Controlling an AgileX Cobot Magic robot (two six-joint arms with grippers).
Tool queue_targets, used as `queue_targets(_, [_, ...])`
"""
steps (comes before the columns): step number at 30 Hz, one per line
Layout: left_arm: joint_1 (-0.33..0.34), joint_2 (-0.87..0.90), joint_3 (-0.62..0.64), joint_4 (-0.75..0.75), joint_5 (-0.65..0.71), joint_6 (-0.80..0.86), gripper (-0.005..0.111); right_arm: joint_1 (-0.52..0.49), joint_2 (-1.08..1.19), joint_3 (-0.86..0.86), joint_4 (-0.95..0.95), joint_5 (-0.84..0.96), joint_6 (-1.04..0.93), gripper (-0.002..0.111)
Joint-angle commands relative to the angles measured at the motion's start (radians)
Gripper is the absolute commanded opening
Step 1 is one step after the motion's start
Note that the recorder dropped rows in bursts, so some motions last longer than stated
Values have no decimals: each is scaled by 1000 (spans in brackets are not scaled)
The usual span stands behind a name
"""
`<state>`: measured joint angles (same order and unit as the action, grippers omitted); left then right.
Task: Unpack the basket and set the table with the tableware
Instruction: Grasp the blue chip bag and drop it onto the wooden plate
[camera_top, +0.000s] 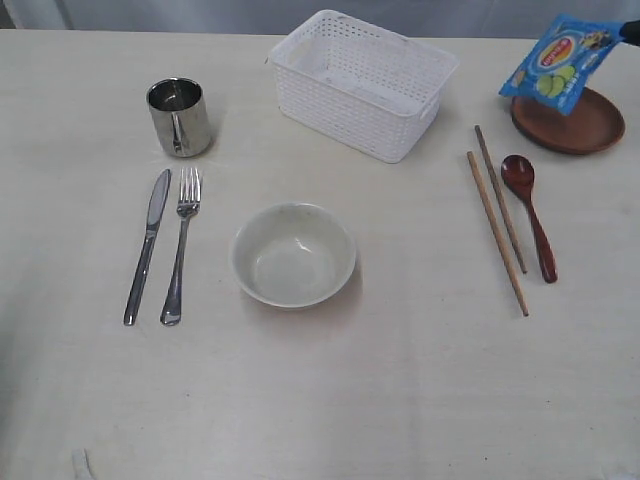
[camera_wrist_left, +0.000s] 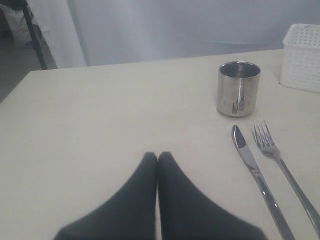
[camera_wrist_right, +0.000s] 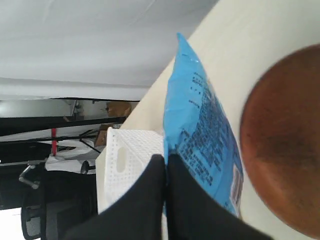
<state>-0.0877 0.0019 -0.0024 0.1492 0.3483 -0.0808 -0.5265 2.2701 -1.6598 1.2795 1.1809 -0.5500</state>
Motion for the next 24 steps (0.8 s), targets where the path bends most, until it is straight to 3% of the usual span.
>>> queue_targets(1, [-6,-2,2,5,-1,-2,0,-41,-6,31,-93,-28,57,-1])
queue_targets(11, [-6,-2,2,5,-1,-2,0,-52,-2,93,-138,-110,57,1])
queue_targets(13, [-6,-2,2,5,-1,-2,0,-52,-2,93,-138,-124,52,11])
queue_targets(18, [-6,-2,2,5,-1,-2,0,-52,-2,91,-128,-144,11,49])
queue_targets(20, [-6,-2,2,5,-1,-2,0,-62,-2,88,-93,-138,-23,54])
queue_targets(24, [-6,-2,2,5,-1,-2,0,-106,-6,36,-68,-78,-44,51])
